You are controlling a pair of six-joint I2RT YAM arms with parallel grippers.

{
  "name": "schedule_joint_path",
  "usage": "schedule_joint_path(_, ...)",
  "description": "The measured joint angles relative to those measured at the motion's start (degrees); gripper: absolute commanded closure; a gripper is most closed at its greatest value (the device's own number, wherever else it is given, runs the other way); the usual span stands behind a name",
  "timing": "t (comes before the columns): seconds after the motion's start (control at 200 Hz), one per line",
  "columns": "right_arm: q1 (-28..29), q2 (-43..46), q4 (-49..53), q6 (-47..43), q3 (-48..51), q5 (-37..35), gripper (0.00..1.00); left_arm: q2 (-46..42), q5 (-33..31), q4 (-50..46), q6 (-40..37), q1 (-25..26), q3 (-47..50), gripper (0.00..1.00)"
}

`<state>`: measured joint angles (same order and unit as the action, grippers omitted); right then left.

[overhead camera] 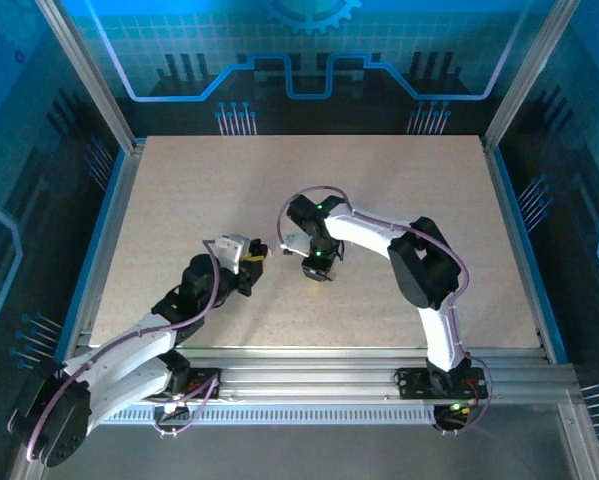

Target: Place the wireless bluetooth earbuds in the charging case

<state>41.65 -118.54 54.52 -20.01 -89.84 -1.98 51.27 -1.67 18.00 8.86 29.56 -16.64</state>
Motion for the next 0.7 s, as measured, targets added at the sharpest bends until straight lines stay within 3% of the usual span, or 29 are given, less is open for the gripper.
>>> schedule_joint_path(0.7,0.81,-3.72,4.26,0.48,-1.77,-4.04,0.67,-3.15,-0.04,-2.73,-1.75,-0.92,0.33,0.82)
